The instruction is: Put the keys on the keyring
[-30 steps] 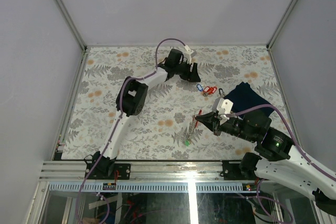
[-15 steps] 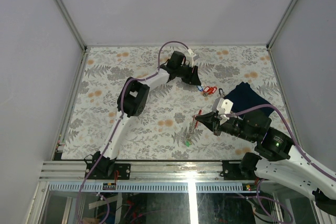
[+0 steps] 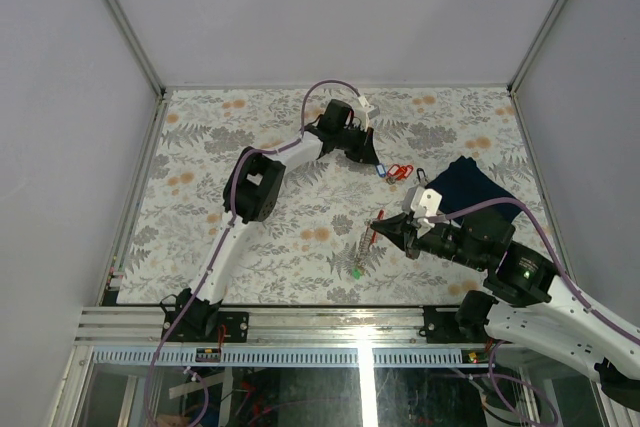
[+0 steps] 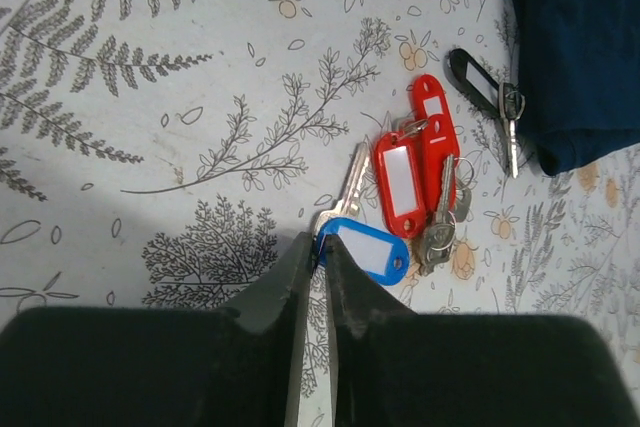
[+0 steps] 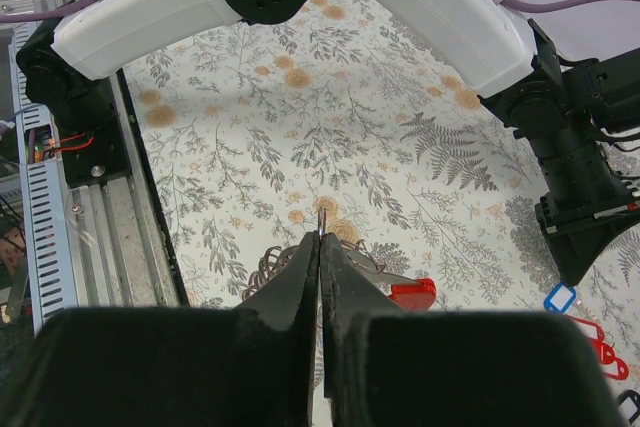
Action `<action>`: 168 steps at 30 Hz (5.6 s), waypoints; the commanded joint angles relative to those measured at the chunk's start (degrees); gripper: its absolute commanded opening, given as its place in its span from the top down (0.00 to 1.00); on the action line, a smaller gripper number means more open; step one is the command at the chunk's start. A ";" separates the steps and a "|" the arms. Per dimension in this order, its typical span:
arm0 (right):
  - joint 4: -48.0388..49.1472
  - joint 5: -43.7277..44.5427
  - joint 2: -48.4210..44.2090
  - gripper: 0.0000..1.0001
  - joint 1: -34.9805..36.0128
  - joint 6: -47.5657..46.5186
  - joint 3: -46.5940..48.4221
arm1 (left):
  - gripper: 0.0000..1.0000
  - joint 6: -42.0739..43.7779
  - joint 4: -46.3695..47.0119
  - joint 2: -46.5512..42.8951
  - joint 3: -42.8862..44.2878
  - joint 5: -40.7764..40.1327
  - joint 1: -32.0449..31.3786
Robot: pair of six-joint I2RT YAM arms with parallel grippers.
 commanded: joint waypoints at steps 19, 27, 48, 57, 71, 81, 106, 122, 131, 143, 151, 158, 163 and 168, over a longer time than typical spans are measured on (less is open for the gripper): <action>3.26 4.13 -4.20 1.00 0.16 -7.57 0.89 | 1.00 7.29 -3.58 -24.21 -14.54 -9.31 -1.48; 1.05 1.50 -3.51 1.00 0.19 -10.69 0.92 | 1.00 12.76 -1.68 -44.67 -30.99 -13.15 -1.79; -5.15 -0.48 0.08 1.00 0.17 -9.00 3.67 | 1.00 3.89 -1.68 -70.94 -66.12 -15.48 -10.98; -5.57 -3.32 0.02 1.00 0.24 -7.26 1.56 | 1.00 -7.08 17.82 -64.24 -79.93 -21.15 -15.44; -4.68 -3.87 0.75 1.00 0.17 -7.21 0.34 | 0.73 -10.48 23.65 -61.27 -84.21 -28.20 -15.07; -4.73 -4.59 1.09 1.00 0.14 -7.47 0.15 | 0.64 -9.17 21.14 -61.64 -83.89 -27.31 -15.03; -3.70 -5.12 1.07 1.00 0.17 -6.66 -0.55 | 0.75 -6.14 17.16 -61.20 -83.25 -23.05 -14.98; -3.33 -5.38 1.54 1.00 0.17 -6.24 -0.80 | 0.78 -6.03 17.64 -61.44 -85.17 -21.96 -15.04; -3.12 -5.46 1.49 1.00 0.22 -5.98 -1.07 | 1.00 -6.01 17.93 -60.87 -85.05 -21.31 -14.98; -8.50 -4.51 3.89 1.00 0.16 -6.93 5.16 | 1.00 -0.54 8.92 -71.59 -79.40 -24.24 -14.98; -13.64 -8.37 10.64 1.00 0.14 -5.70 13.15 | 1.00 8.21 1.16 -83.96 -73.50 -25.79 -15.12; -11.63 -13.74 14.48 1.00 0.09 -6.42 15.24 | 1.00 12.29 -3.09 -91.10 -68.42 -25.79 -15.16; -9.20 -16.15 15.32 1.00 0.14 -7.69 16.44 | 1.00 14.35 -2.85 -94.93 -66.89 -27.16 -15.16; -2.87 -20.14 15.24 1.00 -0.04 -7.68 16.33 | 1.00 22.44 -0.53 -99.78 -67.82 -18.33 -15.16</action>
